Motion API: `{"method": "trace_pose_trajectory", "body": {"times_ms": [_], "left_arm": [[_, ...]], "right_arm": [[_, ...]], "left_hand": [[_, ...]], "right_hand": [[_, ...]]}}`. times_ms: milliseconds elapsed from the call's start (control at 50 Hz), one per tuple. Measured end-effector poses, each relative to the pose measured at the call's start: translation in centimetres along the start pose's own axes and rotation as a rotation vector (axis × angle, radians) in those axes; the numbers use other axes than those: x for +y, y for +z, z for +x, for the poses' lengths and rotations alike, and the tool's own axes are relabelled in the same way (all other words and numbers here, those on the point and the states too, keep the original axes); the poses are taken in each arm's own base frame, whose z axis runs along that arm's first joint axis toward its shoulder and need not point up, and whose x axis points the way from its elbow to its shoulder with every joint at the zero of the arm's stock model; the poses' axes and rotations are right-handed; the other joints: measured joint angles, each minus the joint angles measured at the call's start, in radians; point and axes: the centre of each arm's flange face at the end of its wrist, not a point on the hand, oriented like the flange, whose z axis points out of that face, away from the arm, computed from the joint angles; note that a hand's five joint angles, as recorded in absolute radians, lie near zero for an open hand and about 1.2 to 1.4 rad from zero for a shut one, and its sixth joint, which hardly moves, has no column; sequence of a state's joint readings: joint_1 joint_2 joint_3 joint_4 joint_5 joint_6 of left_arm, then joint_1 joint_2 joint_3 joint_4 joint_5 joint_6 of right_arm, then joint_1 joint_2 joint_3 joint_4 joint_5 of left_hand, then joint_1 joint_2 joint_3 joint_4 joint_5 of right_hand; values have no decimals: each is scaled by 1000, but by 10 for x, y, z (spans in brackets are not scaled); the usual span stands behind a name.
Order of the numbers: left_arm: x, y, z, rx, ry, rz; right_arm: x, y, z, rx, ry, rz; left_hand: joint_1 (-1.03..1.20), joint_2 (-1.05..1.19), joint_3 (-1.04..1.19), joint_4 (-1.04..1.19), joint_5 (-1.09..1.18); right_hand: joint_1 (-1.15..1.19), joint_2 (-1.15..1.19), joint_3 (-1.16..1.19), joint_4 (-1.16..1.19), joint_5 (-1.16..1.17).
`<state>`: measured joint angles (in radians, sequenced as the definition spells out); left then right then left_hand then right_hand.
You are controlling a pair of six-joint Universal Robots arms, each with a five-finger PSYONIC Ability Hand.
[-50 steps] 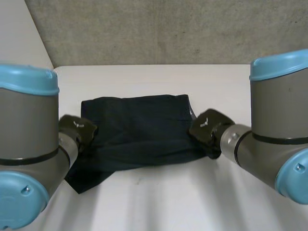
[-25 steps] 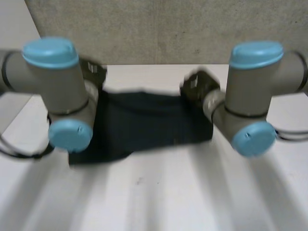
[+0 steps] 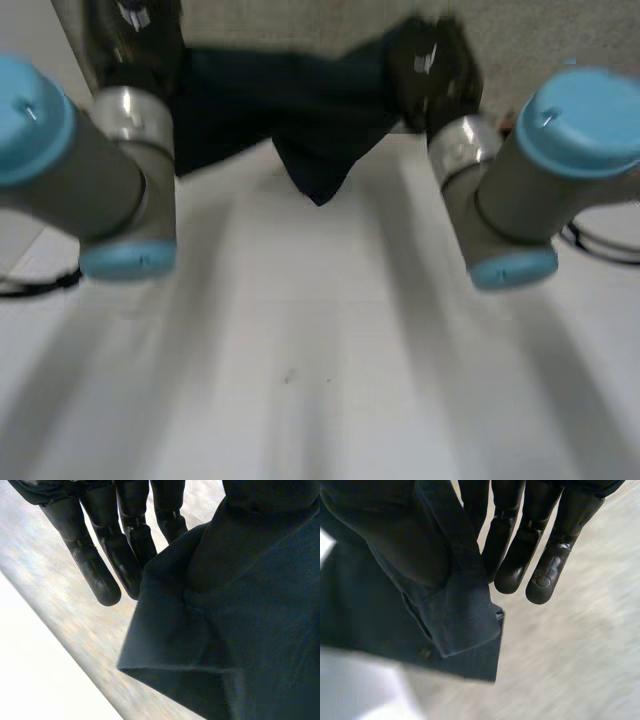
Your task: Fold the shorts.
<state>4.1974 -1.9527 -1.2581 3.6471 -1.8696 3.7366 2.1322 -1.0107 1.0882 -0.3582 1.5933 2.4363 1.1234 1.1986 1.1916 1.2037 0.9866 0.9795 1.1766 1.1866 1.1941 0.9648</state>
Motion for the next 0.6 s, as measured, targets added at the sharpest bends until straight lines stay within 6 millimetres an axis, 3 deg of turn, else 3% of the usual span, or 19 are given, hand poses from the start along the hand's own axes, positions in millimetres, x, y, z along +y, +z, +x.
{"method": "trace_pose_trajectory", "body": {"times_ms": [40,60,100,140,160,240,280,380,600], "left_arm": [[12,-9,6,30,5,-35],[31,-26,17,86,16,-95],[56,-49,32,165,35,-169],[60,-53,34,178,38,-181],[81,-76,48,251,57,-246],[108,-118,68,380,96,-350],[112,-130,71,414,110,-374],[100,-149,63,465,137,-414],[44,-197,6,645,247,-632]], "right_arm": [[7,-4,-6,-23,-1,-29],[32,-21,-26,-109,-6,-135],[54,-38,-43,-183,-12,-230],[57,-41,-46,-195,-13,-246],[73,-57,-58,-261,-17,-334],[90,-82,-68,-352,-19,-469],[90,-89,-67,-372,-16,-498],[78,-103,-56,-414,-19,-542],[31,-159,-12,-657,-87,-698]], "left_hand": [[0,0,0,0,0],[0,0,0,0,0],[0,0,0,0,0],[0,0,0,0,0],[0,0,0,0,0],[0,0,0,0,0],[0,0,0,0,0],[0,0,0,0,0],[0,0,0,0,0]], "right_hand": [[0,0,0,0,0],[0,0,0,0,0],[0,0,0,0,0],[0,0,0,0,0],[0,0,0,0,0],[0,0,0,0,0],[0,0,0,0,0],[0,0,0,0,0],[0,0,0,0,0]]}}
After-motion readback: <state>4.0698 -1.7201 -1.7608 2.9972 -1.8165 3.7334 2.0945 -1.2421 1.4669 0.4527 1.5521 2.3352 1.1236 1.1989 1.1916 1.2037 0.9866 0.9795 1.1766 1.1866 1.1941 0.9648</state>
